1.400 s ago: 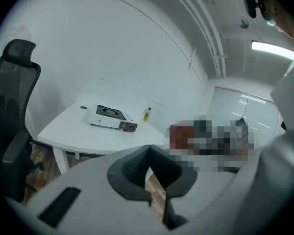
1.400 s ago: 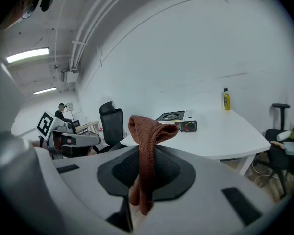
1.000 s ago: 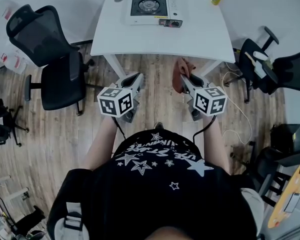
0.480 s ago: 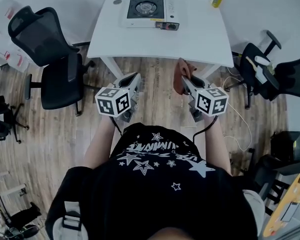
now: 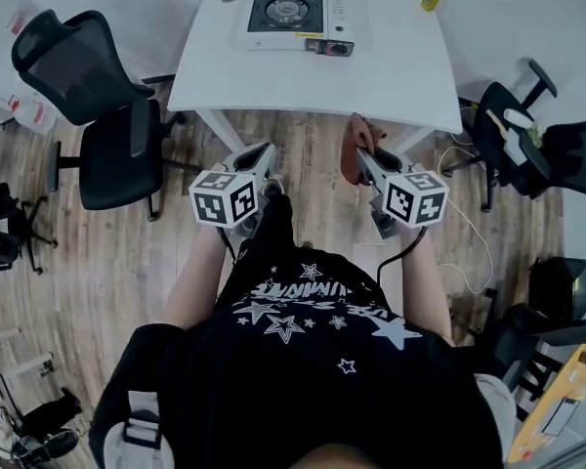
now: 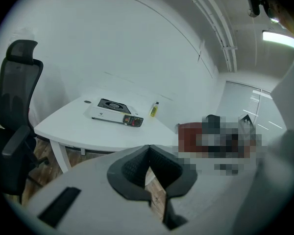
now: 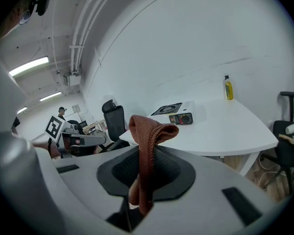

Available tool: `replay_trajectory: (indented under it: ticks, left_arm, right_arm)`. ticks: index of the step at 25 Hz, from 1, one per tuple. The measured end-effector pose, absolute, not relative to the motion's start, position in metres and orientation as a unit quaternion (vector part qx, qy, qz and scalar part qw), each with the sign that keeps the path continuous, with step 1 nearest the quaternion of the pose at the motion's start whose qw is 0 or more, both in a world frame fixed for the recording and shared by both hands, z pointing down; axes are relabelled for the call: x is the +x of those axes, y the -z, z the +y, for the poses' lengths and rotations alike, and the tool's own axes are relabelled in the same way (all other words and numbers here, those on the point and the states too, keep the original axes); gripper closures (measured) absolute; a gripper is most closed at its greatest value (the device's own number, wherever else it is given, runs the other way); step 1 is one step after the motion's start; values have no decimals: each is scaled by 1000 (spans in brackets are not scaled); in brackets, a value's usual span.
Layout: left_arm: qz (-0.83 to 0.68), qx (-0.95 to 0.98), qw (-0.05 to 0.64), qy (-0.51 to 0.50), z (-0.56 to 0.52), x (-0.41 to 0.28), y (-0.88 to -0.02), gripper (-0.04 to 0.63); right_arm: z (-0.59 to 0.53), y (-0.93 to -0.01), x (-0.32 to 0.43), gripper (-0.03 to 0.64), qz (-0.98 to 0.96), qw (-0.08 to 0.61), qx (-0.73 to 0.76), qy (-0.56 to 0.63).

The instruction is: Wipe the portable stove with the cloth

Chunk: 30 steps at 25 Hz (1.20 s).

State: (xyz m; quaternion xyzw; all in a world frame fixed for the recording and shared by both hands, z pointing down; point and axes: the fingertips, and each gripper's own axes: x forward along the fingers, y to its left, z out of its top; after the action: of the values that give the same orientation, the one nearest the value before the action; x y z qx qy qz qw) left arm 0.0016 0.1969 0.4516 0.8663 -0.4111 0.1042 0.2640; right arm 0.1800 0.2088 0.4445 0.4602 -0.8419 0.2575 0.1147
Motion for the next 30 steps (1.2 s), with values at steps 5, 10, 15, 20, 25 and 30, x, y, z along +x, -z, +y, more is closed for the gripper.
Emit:
replay_trajectory:
  ticks: [5,10,15,20,25,30]
  left_arm:
    - [-405,865,275,-107,170,2,-463,588]
    - [-406,865,277,-102,121,-3,-466,588]
    - [-400,867,277,-105,65,-6,-470,588]
    - [-394,869,277,-110,11,-15,-467,588]
    - [-386,871,283,-115,-36,-25,-469,588]
    - [-381,871,287,-114,-79,-30,-474,588]
  right_arm:
    - [186,-455,186,555,-833,123,469,-268]
    - [142,-454,189,555,-827,121,479,-268]
    - [90,-459,191,555,-818,120,492,-274]
    - [38,-456,185,555,-811,112,503,-277]
    - [-5,-455,177,555,-803,105,513,-284]
    - [-40,-460,177,555,-793,109,524,-291]
